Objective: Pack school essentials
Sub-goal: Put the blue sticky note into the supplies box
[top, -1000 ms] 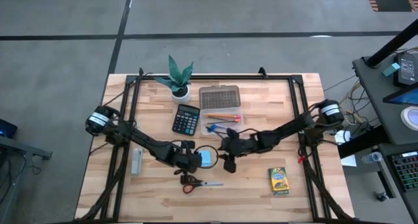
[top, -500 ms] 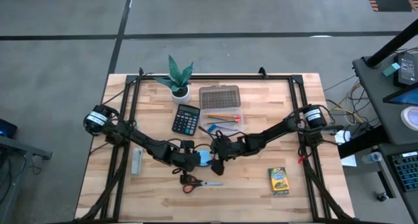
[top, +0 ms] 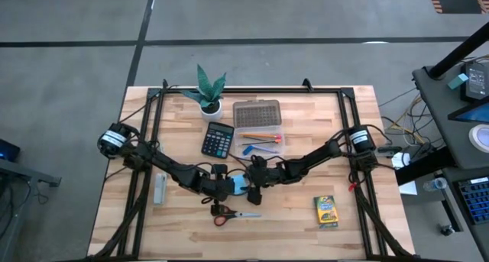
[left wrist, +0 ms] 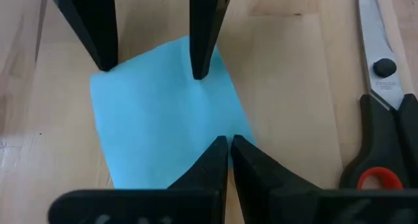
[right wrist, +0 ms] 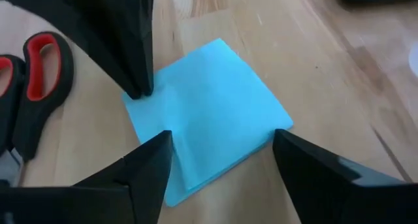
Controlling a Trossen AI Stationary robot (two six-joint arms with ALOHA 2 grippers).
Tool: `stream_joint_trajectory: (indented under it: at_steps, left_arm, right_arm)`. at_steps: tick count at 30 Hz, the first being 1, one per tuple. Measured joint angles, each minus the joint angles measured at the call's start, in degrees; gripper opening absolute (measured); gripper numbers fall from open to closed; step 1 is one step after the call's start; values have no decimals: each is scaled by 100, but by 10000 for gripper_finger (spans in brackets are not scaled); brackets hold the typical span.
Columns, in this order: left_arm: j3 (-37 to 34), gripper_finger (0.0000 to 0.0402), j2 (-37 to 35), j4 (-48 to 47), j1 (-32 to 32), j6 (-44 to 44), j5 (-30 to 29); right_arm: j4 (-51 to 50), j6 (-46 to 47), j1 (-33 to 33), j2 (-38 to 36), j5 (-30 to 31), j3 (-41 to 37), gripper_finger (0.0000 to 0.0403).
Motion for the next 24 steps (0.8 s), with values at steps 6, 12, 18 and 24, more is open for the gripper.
stream_joint_trajectory:
  at_steps: [6, 12, 18, 24]
  left_arm:
    - [-49, 6, -1, 39, 2, -10, -33]
    - [-262, 6, 0, 360, 2, -50, -35]
    - [-450, 6, -1, 672, 4, -61, -38]
    - [-452, 6, 0, 702, 7, -31, -71]
  right_arm:
    - [-557, -215, 21, -369, 140, -9, 245]
    - [-632, -135, 7, -470, 337, -9, 244]
    - [-578, 96, 9, -370, 436, -55, 244]
    - [-485, 139, 9, -306, 490, -61, 244]
